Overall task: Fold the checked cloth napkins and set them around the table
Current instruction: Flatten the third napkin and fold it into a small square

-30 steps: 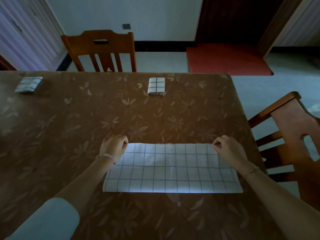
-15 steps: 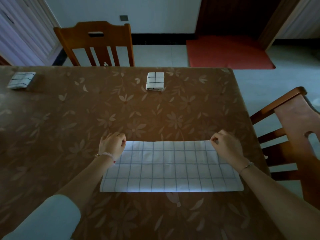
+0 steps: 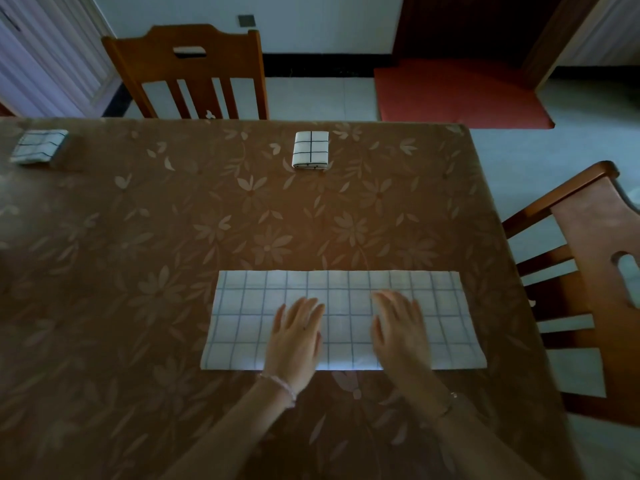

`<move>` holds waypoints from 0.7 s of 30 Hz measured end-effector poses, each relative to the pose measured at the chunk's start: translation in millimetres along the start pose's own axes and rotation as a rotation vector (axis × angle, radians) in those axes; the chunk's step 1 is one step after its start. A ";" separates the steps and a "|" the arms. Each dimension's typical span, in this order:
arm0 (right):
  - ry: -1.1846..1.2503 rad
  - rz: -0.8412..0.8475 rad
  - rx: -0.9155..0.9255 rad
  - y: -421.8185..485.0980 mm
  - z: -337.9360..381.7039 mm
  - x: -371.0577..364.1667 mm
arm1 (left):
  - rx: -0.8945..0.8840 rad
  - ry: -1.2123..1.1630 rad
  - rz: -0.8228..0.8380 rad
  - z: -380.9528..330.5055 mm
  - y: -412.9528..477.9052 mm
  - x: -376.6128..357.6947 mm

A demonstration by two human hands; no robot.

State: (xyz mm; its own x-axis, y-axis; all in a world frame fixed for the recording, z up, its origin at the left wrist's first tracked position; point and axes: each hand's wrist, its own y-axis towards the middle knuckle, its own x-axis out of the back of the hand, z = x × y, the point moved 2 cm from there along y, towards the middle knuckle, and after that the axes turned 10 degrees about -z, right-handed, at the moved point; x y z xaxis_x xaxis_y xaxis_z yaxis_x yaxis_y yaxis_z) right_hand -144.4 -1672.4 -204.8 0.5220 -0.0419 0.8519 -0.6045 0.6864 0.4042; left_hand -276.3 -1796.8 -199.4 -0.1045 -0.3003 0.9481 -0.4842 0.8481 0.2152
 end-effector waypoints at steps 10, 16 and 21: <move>-0.037 0.189 0.041 -39.1 29.6 -29.4 | 0.037 0.067 0.183 -21.0 -23.5 -32.6; -0.109 0.298 0.017 -47.3 17.5 -36.2 | 0.016 0.064 0.160 -10.3 -27.8 -42.5; -0.180 0.326 -0.021 -47.1 -9.0 -26.4 | 0.076 0.109 0.194 14.3 -33.9 -38.0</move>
State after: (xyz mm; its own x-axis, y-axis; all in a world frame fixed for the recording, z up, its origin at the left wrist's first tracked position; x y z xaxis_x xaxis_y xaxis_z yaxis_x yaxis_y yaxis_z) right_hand -124.2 -1697.1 -249.3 0.1889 0.0553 0.9804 -0.7080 0.6996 0.0969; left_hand -268.3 -1820.4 -246.1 -0.1096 -0.0829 0.9905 -0.5291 0.8485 0.0124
